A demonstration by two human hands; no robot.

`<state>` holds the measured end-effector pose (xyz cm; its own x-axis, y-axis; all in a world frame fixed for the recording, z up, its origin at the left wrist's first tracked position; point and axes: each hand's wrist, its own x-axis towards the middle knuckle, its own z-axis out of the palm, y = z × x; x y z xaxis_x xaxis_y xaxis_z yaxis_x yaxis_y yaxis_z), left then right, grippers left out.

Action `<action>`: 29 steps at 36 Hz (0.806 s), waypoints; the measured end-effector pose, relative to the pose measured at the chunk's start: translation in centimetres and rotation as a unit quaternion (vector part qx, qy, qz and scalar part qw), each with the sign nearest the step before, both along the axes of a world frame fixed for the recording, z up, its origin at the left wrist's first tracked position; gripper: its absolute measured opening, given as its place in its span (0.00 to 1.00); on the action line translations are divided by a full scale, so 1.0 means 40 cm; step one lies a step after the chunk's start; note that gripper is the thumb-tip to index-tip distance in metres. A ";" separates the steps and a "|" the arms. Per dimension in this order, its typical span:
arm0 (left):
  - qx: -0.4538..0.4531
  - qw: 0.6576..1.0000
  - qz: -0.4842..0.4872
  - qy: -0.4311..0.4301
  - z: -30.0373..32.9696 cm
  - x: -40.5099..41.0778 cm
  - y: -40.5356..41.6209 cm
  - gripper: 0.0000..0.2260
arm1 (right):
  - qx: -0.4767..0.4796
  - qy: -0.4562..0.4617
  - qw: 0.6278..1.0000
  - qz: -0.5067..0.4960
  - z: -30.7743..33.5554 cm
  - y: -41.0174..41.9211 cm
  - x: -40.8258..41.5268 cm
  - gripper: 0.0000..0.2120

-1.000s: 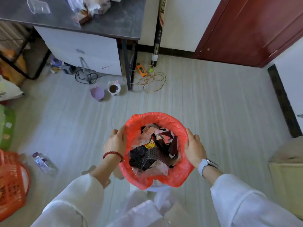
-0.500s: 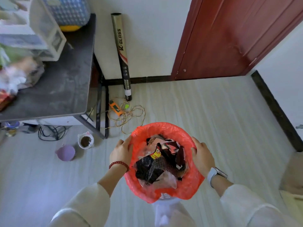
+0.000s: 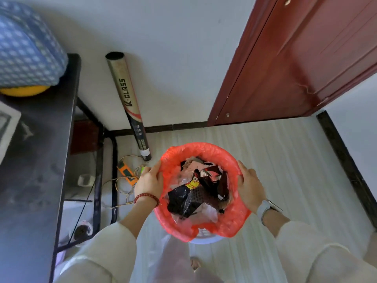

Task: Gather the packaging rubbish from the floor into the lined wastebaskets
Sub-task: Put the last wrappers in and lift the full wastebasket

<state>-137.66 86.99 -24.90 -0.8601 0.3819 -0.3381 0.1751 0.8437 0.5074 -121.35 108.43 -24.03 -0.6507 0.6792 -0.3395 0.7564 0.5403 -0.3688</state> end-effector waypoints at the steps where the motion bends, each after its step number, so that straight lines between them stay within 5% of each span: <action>1: 0.004 1.000 -0.002 -0.007 -0.020 -0.046 0.026 0.19 | 0.002 -0.003 1.000 -0.001 -0.020 0.025 -0.045 0.23; 21: -0.033 0.995 0.038 -0.081 -0.868 -0.683 0.449 0.26 | -0.076 0.038 0.996 -0.027 -0.879 0.444 -0.707 0.25; 29: -0.041 0.992 0.062 -0.098 -1.026 -0.741 0.500 0.29 | -0.140 0.011 0.989 -0.038 -1.046 0.485 -0.805 0.27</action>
<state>-167.28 106.98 -65.93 -0.8129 0.2418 -0.5298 -0.0281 0.8924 0.4503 -153.54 127.85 -65.88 -0.6108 0.6074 -0.5079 0.7810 0.3563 -0.5129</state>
